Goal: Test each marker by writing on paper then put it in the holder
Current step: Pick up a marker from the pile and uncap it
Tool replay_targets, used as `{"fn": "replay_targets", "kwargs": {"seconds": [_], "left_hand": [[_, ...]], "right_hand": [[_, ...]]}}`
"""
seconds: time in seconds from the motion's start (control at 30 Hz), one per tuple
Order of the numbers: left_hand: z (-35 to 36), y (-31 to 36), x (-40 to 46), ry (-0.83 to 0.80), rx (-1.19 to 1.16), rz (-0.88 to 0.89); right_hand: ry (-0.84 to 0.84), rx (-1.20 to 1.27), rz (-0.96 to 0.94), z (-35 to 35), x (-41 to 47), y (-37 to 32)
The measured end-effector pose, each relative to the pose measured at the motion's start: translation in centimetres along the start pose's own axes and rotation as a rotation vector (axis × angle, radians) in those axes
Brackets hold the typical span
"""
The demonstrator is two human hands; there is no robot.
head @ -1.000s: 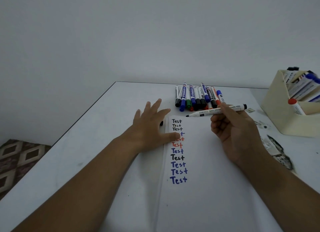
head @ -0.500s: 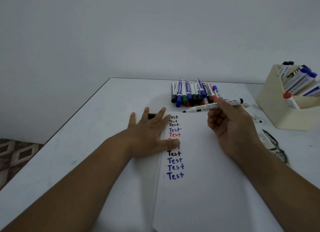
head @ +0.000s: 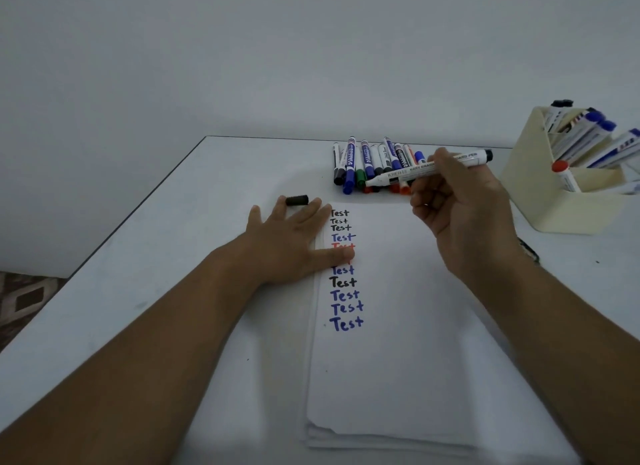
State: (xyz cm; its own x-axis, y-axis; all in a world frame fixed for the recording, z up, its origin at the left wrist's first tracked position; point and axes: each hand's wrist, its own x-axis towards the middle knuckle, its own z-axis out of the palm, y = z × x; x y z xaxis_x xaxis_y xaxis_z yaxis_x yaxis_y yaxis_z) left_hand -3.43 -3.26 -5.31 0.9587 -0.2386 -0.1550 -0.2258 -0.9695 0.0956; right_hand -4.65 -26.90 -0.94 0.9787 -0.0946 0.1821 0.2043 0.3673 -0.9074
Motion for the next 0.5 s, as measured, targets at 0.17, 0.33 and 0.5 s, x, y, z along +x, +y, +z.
{"fn": "replay_targets", "kwargs": {"seconds": [0.17,0.33,0.5], "left_hand": [[0.1,0.0,-0.1,0.001,0.01,0.008],[0.0,0.1,-0.2,-0.002,0.009,0.007],[0.2,0.0,-0.1,0.015,0.018,0.017]], "right_hand": [[-0.032,-0.101,0.037,0.7,-0.6,-0.5],[-0.098,-0.196,0.098,1.8,-1.4,-1.4],[-0.121,-0.147,0.183,1.7,-2.8,-1.5]]}}
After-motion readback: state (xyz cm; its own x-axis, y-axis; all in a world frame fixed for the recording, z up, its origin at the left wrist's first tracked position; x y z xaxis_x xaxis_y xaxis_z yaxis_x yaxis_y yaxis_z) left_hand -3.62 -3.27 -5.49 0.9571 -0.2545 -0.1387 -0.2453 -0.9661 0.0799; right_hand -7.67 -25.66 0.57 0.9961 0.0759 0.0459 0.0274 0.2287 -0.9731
